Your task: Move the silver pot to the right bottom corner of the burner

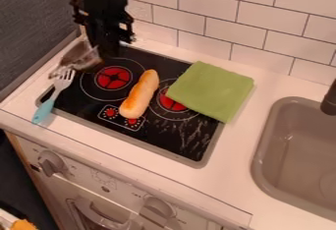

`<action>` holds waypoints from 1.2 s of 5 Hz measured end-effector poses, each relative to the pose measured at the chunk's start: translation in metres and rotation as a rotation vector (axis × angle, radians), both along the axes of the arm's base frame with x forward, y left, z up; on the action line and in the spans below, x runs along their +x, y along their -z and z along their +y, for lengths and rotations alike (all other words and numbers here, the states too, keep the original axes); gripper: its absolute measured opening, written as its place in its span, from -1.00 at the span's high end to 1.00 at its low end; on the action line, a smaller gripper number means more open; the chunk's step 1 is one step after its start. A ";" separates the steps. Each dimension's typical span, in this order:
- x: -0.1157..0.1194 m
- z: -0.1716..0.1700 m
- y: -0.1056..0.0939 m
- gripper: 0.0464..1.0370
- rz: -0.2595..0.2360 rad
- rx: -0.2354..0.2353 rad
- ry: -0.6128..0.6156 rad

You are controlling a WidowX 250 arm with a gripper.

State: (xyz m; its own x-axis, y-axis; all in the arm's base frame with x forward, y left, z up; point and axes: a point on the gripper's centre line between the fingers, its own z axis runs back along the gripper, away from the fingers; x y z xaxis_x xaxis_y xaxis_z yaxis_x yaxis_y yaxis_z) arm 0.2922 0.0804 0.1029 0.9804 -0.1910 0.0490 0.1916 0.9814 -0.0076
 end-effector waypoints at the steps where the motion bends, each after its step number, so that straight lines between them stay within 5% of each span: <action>1: -0.033 -0.053 0.010 0.95 0.031 -0.005 0.153; 3: -0.056 -0.129 0.039 0.95 0.047 0.084 0.336; 6: -0.054 -0.143 0.073 0.89 0.121 0.122 0.359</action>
